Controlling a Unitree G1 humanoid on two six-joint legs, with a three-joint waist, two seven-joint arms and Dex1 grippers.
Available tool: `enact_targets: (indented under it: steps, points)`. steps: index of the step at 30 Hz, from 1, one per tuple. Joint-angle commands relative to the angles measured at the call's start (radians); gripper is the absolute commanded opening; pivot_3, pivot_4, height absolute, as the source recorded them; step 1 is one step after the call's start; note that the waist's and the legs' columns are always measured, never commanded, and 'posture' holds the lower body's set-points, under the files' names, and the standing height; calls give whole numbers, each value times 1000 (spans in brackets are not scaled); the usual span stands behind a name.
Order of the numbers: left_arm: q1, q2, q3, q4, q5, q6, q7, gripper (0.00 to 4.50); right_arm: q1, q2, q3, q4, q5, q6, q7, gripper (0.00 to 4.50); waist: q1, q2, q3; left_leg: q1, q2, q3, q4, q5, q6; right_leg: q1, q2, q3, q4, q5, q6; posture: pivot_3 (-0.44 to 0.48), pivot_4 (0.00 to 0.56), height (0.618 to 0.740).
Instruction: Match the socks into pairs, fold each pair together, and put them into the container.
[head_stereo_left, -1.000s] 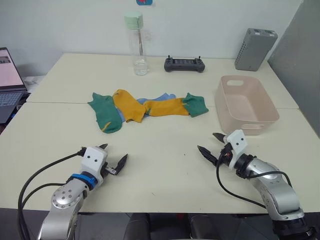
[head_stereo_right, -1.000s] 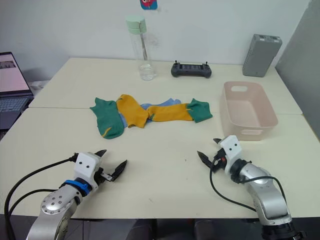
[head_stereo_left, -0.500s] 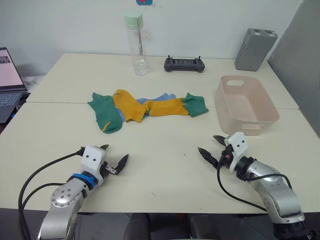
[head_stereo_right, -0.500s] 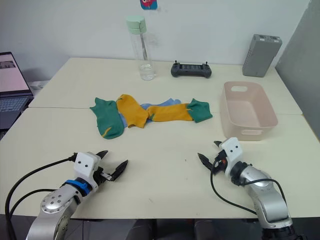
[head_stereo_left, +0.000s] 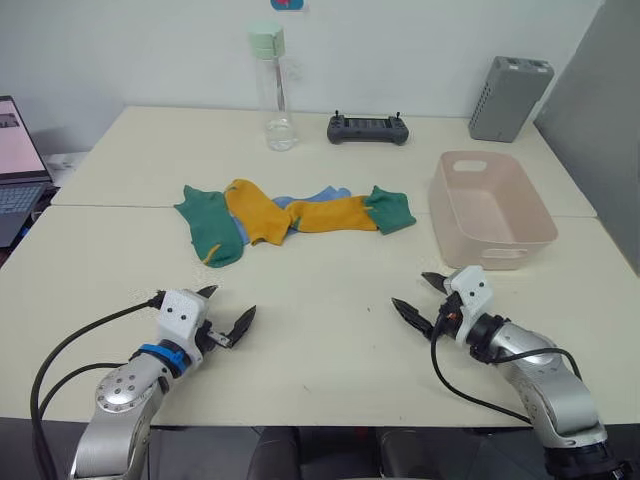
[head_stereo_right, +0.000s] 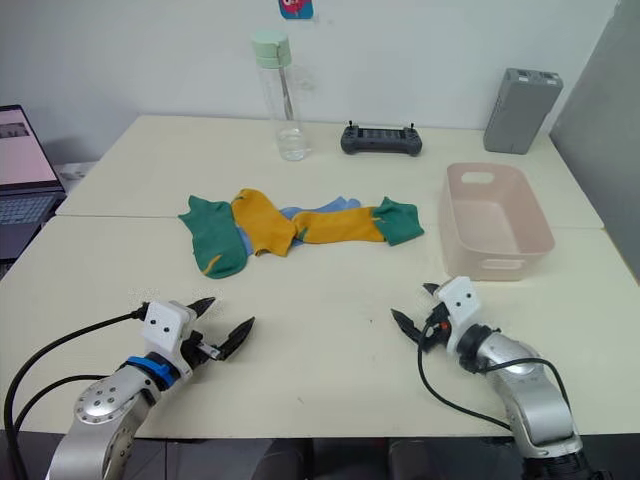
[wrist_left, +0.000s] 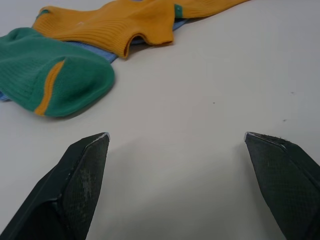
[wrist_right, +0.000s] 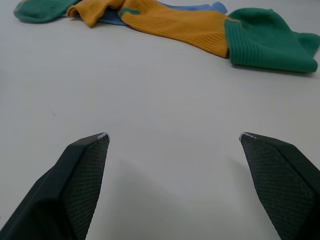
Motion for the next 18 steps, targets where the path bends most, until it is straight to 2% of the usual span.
enact_targets:
  steps: [1, 4, 9, 14, 18]
  points:
    - [-7, -6, 0, -25, -6, -14, 4, 4500, -38, -22, 4, -25, -9, -31, 25, 4472, 1, 0, 0, 0, 0, 0, 0, 0, 0, 0, 0, 0, 0, 0, 0, 0, 150, 740]
    - [-46, -11, 6, -43, -50, 10, -10, 4500, -96, 0, -13, -33, 39, 12, 23, 4472, 1, 0, 0, 0, 0, 0, 0, 0, 0, 0, 0, 0, 0, 0, 0, 0, 150, 740]
    - [-137, -45, 1, -17, -56, 11, 36, 4500, -242, 50, 19, 2, 42, 8, 9, 4472, 2, 0, 0, 0, 0, 0, 1, 0, 0, 1, 0, 0, 0, 1, 2, 0, 150, 740]
    - [-226, -79, -45, 40, 15, 0, 93, 4500, -400, 151, 91, 68, -11, 9, -49, 4472, 0, 0, 0, 0, 0, -1, 2, 0, 0, 1, 1, 0, 0, 5, 7, 0, 150, 740]
    - [-336, -125, -103, 163, 123, -44, 187, 4500, -436, 177, 130, 101, -49, -19, -54, 4472, 11, -1, 0, -1, 0, -2, 1, 0, 0, 1, 2, -1, 0, 7, 3, 0, 150, 740]
